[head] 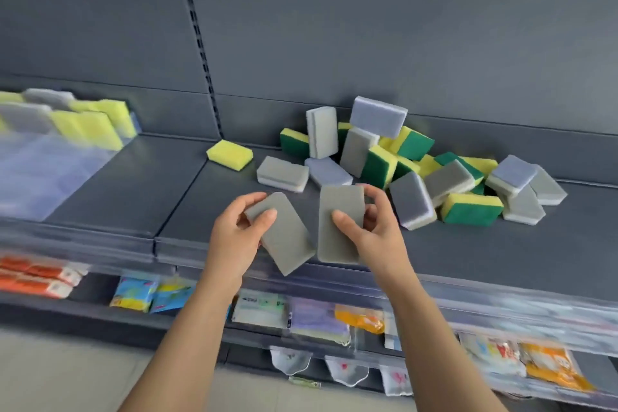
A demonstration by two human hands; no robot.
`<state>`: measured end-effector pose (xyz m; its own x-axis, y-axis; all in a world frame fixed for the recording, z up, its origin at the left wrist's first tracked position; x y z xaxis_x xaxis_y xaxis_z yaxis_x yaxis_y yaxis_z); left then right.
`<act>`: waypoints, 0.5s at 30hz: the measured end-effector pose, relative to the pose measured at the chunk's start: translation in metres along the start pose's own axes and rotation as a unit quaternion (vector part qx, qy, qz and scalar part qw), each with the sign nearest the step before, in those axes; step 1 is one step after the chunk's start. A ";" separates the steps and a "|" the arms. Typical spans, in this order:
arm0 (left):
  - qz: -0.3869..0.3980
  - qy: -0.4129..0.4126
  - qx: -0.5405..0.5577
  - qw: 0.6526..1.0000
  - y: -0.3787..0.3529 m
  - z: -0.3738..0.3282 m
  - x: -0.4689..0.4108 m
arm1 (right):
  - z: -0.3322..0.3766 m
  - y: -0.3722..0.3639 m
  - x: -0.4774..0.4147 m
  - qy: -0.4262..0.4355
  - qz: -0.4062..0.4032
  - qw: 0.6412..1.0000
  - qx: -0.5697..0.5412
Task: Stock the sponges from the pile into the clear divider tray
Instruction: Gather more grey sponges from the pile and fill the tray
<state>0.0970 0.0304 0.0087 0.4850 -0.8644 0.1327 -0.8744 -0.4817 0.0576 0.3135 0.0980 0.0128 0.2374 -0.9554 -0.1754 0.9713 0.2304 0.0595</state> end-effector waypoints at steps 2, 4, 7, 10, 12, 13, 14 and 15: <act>-0.024 -0.004 0.001 1.000 0.033 0.001 0.004 | 0.006 -0.032 -0.001 0.014 0.017 1.000 -0.005; -0.048 -0.004 0.010 0.999 0.069 0.003 0.007 | 0.010 -0.066 -0.001 0.020 0.034 0.999 -0.003; -0.069 -0.008 0.026 0.997 0.122 0.007 0.011 | 0.017 -0.123 0.002 0.026 0.060 0.998 -0.004; -0.091 -0.010 0.030 0.995 0.181 0.012 0.013 | 0.024 -0.181 0.007 0.031 0.081 0.996 -0.007; -0.106 -0.015 0.029 0.994 0.221 0.013 0.014 | 0.029 -0.220 0.012 0.032 0.099 0.994 -0.012; -0.112 -0.017 0.026 0.993 0.240 0.014 0.014 | 0.032 -0.240 0.015 0.033 0.108 0.993 -0.012; -0.115 -0.018 0.023 0.993 0.258 0.015 0.013 | 0.034 -0.259 0.017 0.034 0.116 0.993 -0.014; -0.118 -0.018 0.020 0.993 0.275 0.017 0.012 | 0.036 -0.277 0.019 0.034 0.122 0.992 -0.018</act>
<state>-0.1376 -0.1154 0.0096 0.6770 -0.7311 0.0852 -0.7355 -0.6762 0.0426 0.0486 0.0089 0.0287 0.4654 -0.8558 -0.2259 0.8842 0.4613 0.0739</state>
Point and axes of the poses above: each hand's wrist, its own x-axis away from the middle knuckle, its own y-axis out of the back of the hand, z = x × y, the point moved 10 cm from there along -x, towards the middle knuckle, and after that the axes turned 7 degrees about y, right-handed, at the moved point
